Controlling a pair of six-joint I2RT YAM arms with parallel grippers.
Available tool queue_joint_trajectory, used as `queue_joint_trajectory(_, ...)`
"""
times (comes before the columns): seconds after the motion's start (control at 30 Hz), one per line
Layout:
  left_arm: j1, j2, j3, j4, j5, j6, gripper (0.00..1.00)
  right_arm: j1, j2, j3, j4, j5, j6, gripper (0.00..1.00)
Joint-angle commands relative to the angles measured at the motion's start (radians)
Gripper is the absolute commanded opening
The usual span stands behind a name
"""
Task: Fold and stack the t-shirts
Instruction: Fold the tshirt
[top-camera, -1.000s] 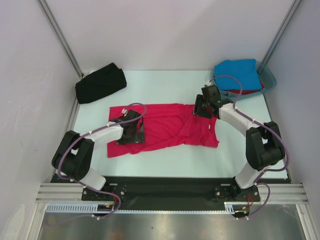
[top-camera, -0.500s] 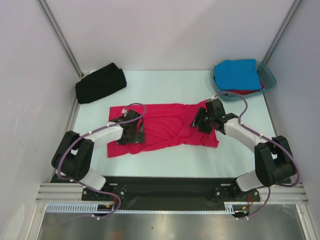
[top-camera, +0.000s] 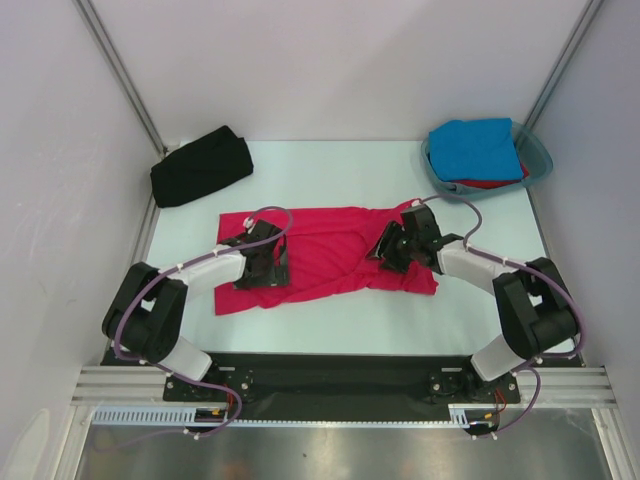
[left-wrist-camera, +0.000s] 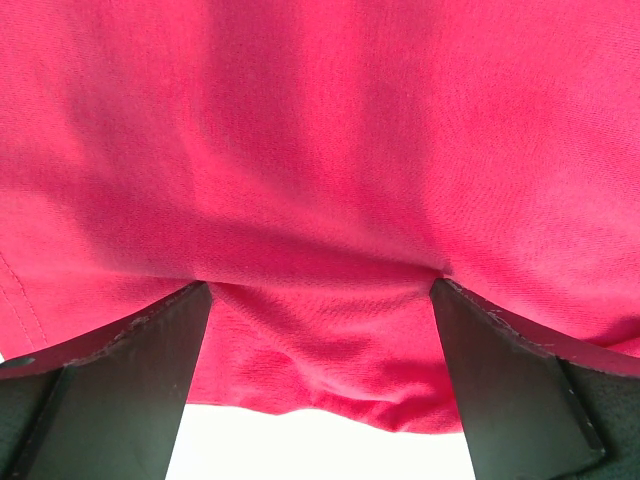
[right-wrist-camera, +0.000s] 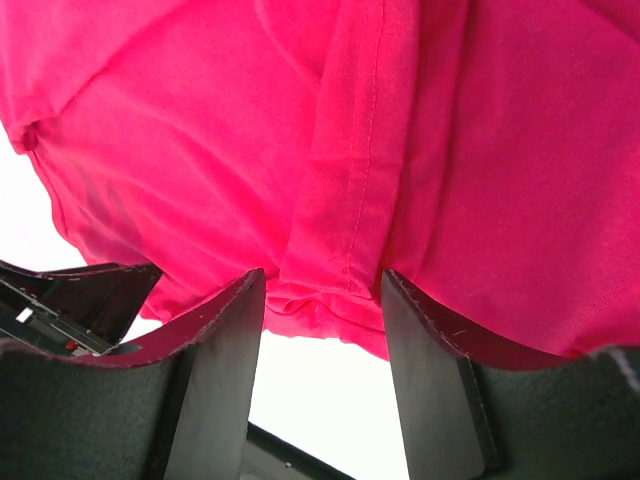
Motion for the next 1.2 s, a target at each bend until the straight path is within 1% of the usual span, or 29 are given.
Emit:
queue_joint_trajectory(0.0,-0.002,0.002,-0.024,0.040,-0.001,0.000,1.00,0.011,0.021,0.004,0.051,-0.020,0.024,0.55)
queue_joint_trajectory(0.13,0.000,0.008,-0.024,0.042,-0.001,0.003,1.00,0.019,0.021,0.004,0.057,-0.019,0.024,0.53)
queue_joint_trajectory(0.2,-0.002,0.009,-0.027,0.046,0.001,0.003,1.00,0.020,0.029,0.009,0.056,-0.022,0.021,0.48)
queue_joint_trajectory(0.23,0.000,0.012,-0.029,0.046,0.001,0.003,1.00,0.019,0.038,0.009,0.057,-0.026,0.022,0.43)
queue_joint_trajectory(0.33,-0.002,0.016,-0.029,0.046,0.001,0.005,1.00,0.022,0.051,0.010,0.065,-0.043,0.030,0.36)
queue_joint_trajectory(0.4,0.000,0.012,-0.030,0.046,0.001,0.005,1.00,0.028,0.055,0.010,0.070,-0.045,0.033,0.33)
queue_joint_trajectory(0.43,0.000,0.012,-0.030,0.046,-0.001,0.003,1.00,0.028,0.055,0.009,0.074,-0.046,0.032,0.26)
queue_joint_trajectory(0.5,0.000,0.012,-0.030,0.046,-0.001,0.005,1.00,0.032,0.057,0.013,0.085,-0.048,0.027,0.18)
queue_joint_trajectory(0.53,-0.002,0.016,-0.030,0.048,0.001,0.006,1.00,0.032,0.066,0.023,0.093,-0.052,0.027,0.12)
queue_joint_trajectory(0.63,-0.002,0.019,-0.030,0.049,0.002,0.005,1.00,0.032,0.081,0.047,0.111,-0.072,0.021,0.04)
queue_joint_trajectory(0.67,-0.002,0.019,-0.030,0.048,0.001,0.006,1.00,0.034,0.087,0.056,0.120,-0.077,0.021,0.02)
queue_joint_trajectory(0.73,0.000,0.017,-0.032,0.048,-0.002,0.005,1.00,0.034,0.103,0.078,0.129,-0.081,0.009,0.01)
queue_joint_trajectory(0.87,-0.002,0.020,-0.030,0.046,-0.006,0.006,1.00,0.031,0.142,0.176,0.111,-0.083,-0.025,0.00)
queue_joint_trajectory(1.1,0.000,0.035,-0.029,0.046,-0.007,0.012,1.00,0.020,0.271,0.309,0.108,-0.120,-0.076,0.01)
queue_joint_trajectory(1.17,0.000,0.037,-0.030,0.048,-0.009,0.015,1.00,0.017,0.311,0.334,0.094,-0.131,-0.084,0.15)
